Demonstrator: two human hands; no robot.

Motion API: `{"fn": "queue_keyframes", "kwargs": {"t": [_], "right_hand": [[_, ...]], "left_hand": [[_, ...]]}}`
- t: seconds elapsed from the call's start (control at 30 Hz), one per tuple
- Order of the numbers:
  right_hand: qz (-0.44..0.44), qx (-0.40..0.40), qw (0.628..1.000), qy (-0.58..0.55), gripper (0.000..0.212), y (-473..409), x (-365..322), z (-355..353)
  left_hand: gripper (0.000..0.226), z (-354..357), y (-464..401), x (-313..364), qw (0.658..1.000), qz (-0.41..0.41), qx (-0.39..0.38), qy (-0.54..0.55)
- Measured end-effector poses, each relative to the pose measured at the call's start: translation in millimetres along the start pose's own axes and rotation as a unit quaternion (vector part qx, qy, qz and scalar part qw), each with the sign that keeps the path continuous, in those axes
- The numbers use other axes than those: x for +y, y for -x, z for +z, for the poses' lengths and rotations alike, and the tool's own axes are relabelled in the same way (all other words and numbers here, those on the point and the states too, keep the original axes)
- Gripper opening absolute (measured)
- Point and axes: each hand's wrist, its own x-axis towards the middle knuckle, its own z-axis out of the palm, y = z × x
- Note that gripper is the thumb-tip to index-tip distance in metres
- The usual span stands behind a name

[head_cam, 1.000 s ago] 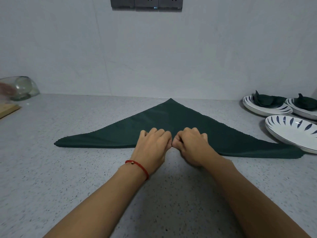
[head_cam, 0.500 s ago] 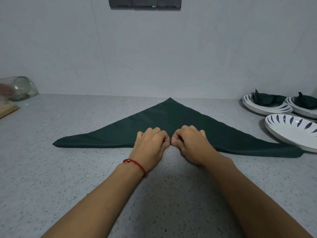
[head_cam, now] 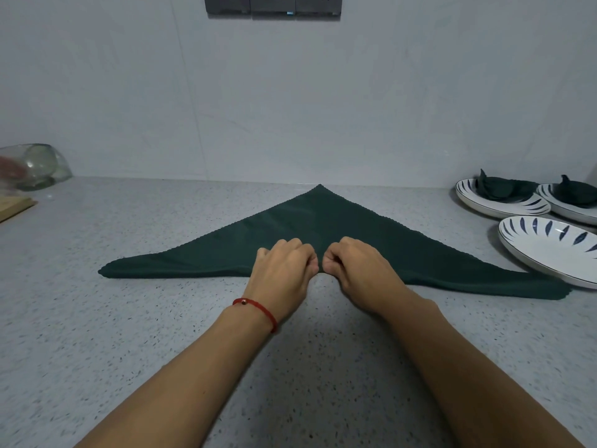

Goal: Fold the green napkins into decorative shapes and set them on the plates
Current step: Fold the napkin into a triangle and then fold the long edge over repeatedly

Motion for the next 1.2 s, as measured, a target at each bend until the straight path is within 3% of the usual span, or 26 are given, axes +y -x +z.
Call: {"fn": "queue_keyframes", "kwargs": {"t": [0.13,0.43,0.57,0.73,0.87,0.97,1.1,1.2], "right_hand": [[0.017,-0.029,0.999,-0.017,0.024,5,-4,-2],[0.070,-0.112,0.986,-0.103,0.015,49,-25,-20],[0.076,-0.031,0.985,-0.152,0.008,64,-28,-19],[-0.037,0.028,0.999,0.004,0.013,79,-28,-16],[-0.042,0.029,0.999,0.009,0.014,77,-27,-13],[-0.014,0.013,1.000,-0.018,0.016,69,-27,-11],[0.043,-0.069,0.989,-0.122,0.016,54,-21,-24],[0.000,-0.029,0.996,-0.088,0.012,59,-17,-19]], "left_hand": [[0.010,-5,6,-2,0.999,0.033,-0.003,-0.002],[0.020,-25,56,17,0.997,-0.012,-0.061,0.051],[0.018,-34,57,25,0.992,-0.055,-0.099,0.061],[0.021,-41,47,25,0.980,-0.091,-0.145,0.097],[0.013,-31,51,21,0.987,-0.089,-0.079,0.110],[0.013,-23,65,21,0.995,-0.030,-0.010,0.097],[0.005,-22,68,25,1.000,-0.002,-0.005,0.030],[0.015,-19,62,26,0.999,-0.018,-0.013,0.030]]}}
